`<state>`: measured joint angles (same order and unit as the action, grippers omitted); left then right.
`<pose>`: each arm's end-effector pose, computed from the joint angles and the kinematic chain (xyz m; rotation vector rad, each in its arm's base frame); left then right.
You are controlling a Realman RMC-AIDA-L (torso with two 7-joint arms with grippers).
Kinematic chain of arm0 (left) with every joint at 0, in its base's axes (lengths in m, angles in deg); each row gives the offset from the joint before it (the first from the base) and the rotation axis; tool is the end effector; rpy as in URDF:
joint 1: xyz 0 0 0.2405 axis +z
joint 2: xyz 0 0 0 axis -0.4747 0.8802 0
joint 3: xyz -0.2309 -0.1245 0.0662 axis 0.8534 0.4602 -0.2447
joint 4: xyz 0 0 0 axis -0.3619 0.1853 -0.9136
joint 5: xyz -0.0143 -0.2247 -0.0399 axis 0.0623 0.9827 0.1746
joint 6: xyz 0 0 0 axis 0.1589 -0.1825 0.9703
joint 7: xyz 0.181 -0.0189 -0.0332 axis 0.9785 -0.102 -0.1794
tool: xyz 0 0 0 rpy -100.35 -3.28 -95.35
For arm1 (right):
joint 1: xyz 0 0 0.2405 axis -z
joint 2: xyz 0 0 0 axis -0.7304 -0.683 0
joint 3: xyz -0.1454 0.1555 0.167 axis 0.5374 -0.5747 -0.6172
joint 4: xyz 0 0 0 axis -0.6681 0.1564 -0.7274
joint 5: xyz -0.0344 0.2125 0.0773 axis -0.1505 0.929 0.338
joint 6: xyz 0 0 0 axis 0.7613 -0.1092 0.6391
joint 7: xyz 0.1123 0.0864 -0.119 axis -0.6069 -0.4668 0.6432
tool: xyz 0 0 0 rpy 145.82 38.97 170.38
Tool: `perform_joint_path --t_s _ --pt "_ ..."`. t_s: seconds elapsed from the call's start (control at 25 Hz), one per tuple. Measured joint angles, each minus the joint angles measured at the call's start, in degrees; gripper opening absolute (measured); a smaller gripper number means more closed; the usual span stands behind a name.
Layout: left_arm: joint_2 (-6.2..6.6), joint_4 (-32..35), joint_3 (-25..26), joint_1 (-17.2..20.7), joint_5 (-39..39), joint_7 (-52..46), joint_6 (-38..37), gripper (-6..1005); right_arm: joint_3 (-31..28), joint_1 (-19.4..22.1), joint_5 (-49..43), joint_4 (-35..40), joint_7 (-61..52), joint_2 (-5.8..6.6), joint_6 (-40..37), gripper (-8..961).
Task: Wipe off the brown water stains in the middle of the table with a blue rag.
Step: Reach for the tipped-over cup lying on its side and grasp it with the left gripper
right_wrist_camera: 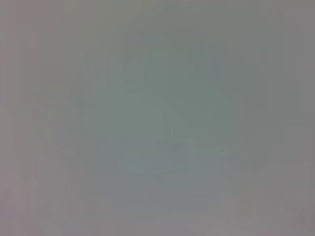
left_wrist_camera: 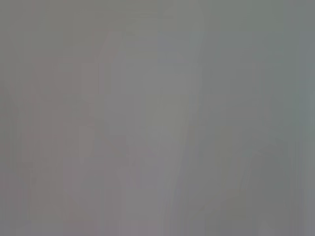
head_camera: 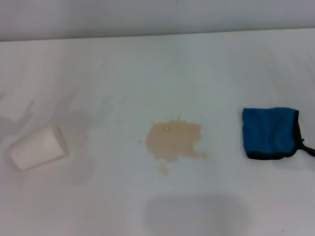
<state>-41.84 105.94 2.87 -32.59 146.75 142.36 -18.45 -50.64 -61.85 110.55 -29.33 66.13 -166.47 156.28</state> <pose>-0.3340 0.3432 0.0520 -1.8183 -0.4823 -0.9159 0.4544 0.3088 0.0687 -1.3643 0.6449 0.6252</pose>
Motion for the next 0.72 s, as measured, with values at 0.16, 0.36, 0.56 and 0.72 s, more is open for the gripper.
perform_joint_path --t_s 0.16,0.36,0.56,0.72 --pt "-0.28 9.4 1.9 2.0 -8.0 -7.3 -3.9 875 0.0 -0.1 0.0 0.4 0.0 0.08 0.0 646" --pt "-1.00 17.6 6.8 3.1 -17.3 -17.3 -4.0 875 0.0 -0.1 0.1 0.8 -1.0 0.04 0.2 646" --pt "-1.04 21.5 7.3 4.1 -20.5 -20.6 -3.9 876 0.0 0.4 0.1 1.0 -1.7 0.00 0.4 647" --pt "-1.06 21.5 7.4 4.3 -20.9 -21.1 -3.9 876 0.0 0.7 0.1 0.7 -2.2 -0.02 0.4 646"
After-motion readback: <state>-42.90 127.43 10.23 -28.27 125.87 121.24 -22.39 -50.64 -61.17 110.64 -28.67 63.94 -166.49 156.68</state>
